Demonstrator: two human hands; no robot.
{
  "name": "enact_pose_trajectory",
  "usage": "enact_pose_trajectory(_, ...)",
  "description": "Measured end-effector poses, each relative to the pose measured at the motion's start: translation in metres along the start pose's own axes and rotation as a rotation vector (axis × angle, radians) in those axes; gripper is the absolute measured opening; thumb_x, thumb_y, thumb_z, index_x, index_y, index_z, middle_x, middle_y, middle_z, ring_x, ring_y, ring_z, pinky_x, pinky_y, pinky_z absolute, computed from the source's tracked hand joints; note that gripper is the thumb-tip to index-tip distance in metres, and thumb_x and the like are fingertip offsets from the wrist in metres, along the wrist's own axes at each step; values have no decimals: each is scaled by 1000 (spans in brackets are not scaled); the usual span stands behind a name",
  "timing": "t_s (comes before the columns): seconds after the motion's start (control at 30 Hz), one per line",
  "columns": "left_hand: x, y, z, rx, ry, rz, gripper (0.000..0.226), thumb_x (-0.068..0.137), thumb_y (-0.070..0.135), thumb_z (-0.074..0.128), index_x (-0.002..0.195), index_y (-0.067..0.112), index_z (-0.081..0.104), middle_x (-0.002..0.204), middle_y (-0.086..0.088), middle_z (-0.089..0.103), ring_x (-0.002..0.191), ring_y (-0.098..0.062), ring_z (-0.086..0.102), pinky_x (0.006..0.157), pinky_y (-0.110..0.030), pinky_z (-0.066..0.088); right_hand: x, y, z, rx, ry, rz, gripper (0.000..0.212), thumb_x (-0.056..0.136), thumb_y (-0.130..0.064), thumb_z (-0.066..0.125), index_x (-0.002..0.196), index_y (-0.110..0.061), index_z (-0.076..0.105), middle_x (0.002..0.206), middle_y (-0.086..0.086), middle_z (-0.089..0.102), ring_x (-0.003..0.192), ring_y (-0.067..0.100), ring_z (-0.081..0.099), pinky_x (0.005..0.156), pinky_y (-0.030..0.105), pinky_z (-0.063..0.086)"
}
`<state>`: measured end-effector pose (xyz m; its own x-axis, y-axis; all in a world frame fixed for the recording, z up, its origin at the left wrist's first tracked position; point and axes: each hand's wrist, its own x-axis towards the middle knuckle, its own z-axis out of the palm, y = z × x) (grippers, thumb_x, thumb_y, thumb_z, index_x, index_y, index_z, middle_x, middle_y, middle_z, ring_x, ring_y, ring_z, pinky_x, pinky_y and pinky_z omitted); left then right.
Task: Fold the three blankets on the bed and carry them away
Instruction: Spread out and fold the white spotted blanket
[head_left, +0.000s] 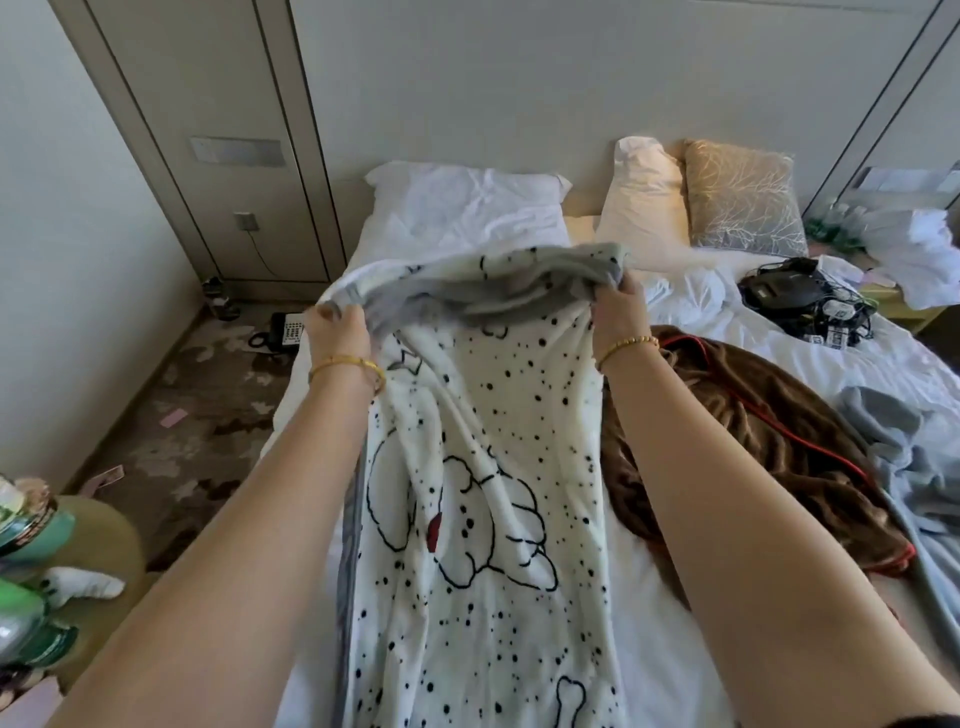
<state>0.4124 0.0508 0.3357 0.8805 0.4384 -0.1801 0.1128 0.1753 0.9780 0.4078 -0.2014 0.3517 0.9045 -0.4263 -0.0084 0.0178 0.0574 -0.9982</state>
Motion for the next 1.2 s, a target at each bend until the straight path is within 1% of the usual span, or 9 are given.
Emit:
enact_pose_trajectory(0.2, 49, 28, 13, -20, 87, 4, 36, 92, 17, 43, 124, 0, 47, 106, -16, 56, 80, -21, 60, 69, -32, 54, 42, -27, -6, 441, 136, 172, 41, 96, -1, 29, 130, -17, 45, 103, 6, 57, 92, 20, 54, 87, 33, 48)
enact_pose_trajectory(0.3, 60, -22, -2, 208, 85, -171, 40, 94, 19, 42, 130, 4, 47, 119, -17, 57, 109, -30, 56, 92, -41, 49, 39, 15, -28, 50, 194, 360, 36, 96, -13, 43, 131, -6, 43, 108, 13, 64, 103, 28, 57, 80, 28, 49)
enact_pose_trajectory(0.4, 45, -73, -20, 365, 55, -373, 28, 97, 20, 38, 115, 2, 50, 81, -14, 50, 77, -28, 52, 65, -31, 44, 22, 73, -48, -375, 106, 506, 40, 97, -18, 43, 130, 4, 46, 131, 19, 52, 121, 32, 49, 89, 32, 44)
enact_pose_trajectory(0.63, 6, -145, -55, 817, -339, -732, 23, 91, 17, 59, 83, -3, 52, 72, -11, 52, 63, -24, 52, 38, -24, 45, -9, 153, -65, -527, -187, 879, 24, 97, 0, 29, 83, -3, 48, 70, 11, 46, 42, 21, 48, 37, 19, 44)
enact_pose_trajectory(0.7, 19, -131, -32, 648, -308, -523, 19, 92, 8, 54, 73, 7, 49, 77, -13, 53, 73, -29, 56, 49, -23, 50, 9, 148, -50, -601, -177, 749, 25, 99, -6, 33, 113, 4, 51, 95, 14, 58, 82, 27, 61, 70, 31, 56)
enact_pose_trajectory(0.77, 41, -100, -1, 531, -121, -120, 7, 93, 14, 50, 88, 11, 54, 98, -15, 54, 96, -26, 55, 77, -27, 44, 31, 117, -33, -634, -141, 329, 42, 99, -7, 33, 141, -4, 34, 135, 13, 48, 124, 28, 45, 107, 32, 37)
enact_pose_trajectory(0.9, 58, -27, 35, 317, -17, 346, 50, 97, 27, 40, 144, 21, 26, 145, 1, 39, 118, -6, 42, 88, -16, 31, 51, 49, -11, -89, 1, 12, 67, 93, 4, 36, 150, -19, 8, 119, -1, 42, 99, 14, 48, 67, 6, 43)
enact_pose_trajectory(1.13, 39, -62, 8, 429, -232, 110, 59, 96, 18, 46, 148, 23, 18, 134, -4, 43, 120, -17, 44, 97, -24, 38, 17, 76, -28, -296, 27, 87, 56, 89, 9, 40, 141, -12, 35, 131, 15, 48, 105, 25, 56, 83, 24, 52)
enact_pose_trajectory(1.2, 15, -95, -15, 568, -412, -91, 54, 96, 9, 44, 146, 19, 25, 118, -9, 53, 101, -25, 55, 75, -18, 49, -7, 108, -36, -657, -120, 331, 32, 94, 1, 37, 120, -6, 54, 117, 17, 58, 95, 26, 59, 79, 34, 52)
